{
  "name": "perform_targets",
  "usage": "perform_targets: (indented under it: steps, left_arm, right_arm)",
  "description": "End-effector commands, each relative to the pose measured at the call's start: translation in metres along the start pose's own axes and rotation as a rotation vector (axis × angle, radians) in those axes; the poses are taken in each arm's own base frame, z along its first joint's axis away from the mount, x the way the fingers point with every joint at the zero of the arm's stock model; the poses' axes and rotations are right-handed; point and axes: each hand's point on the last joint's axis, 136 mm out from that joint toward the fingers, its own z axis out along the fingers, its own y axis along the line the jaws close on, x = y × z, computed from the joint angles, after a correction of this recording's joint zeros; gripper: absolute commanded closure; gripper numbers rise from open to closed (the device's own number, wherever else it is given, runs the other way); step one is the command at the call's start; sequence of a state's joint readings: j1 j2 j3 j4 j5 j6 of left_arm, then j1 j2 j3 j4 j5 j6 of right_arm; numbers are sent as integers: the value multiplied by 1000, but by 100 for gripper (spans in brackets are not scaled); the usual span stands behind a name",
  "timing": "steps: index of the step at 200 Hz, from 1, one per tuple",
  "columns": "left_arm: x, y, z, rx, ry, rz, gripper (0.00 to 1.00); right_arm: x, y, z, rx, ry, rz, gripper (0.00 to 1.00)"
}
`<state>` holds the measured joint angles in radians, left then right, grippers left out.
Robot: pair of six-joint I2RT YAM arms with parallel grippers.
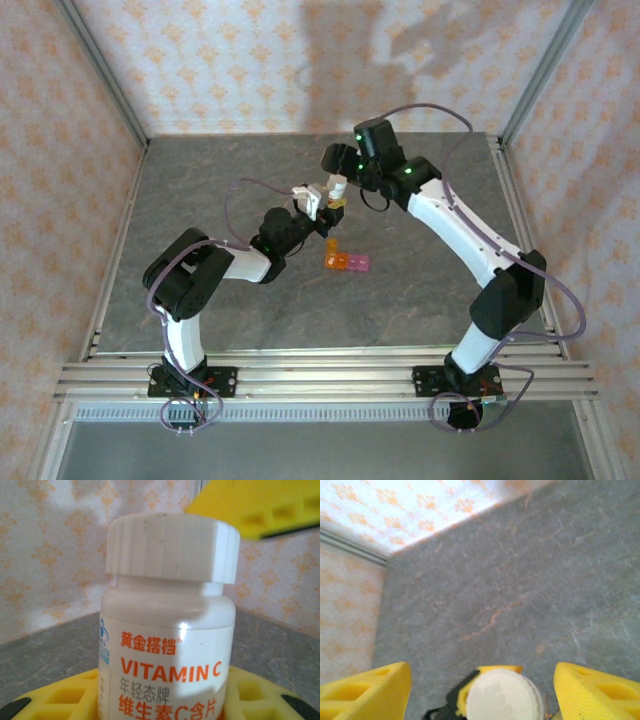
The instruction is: Sort the pills into containers
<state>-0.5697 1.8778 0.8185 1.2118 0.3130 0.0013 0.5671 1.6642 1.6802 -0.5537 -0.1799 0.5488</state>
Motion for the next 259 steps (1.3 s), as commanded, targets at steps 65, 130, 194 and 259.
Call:
perform_targets:
  steps: [65,130,194,259]
  left_arm:
    - [-45,-5,-7,121,-109,-32,100]
    - [-45,-13,-5,241,-90,-121,100]
    - [-45,-17,-4,267,-85,-140,100]
    - [-42,-17,-3,273,-79,-146,100]
  right_arm:
    - [-5,-8,-25,-134,144,-193,24]
    - [19,-7,-24,-180,285,-346,30]
    - [23,-2,-13,-202,301,-329,34]
    - [28,5,-3,-210,316,-331,38]
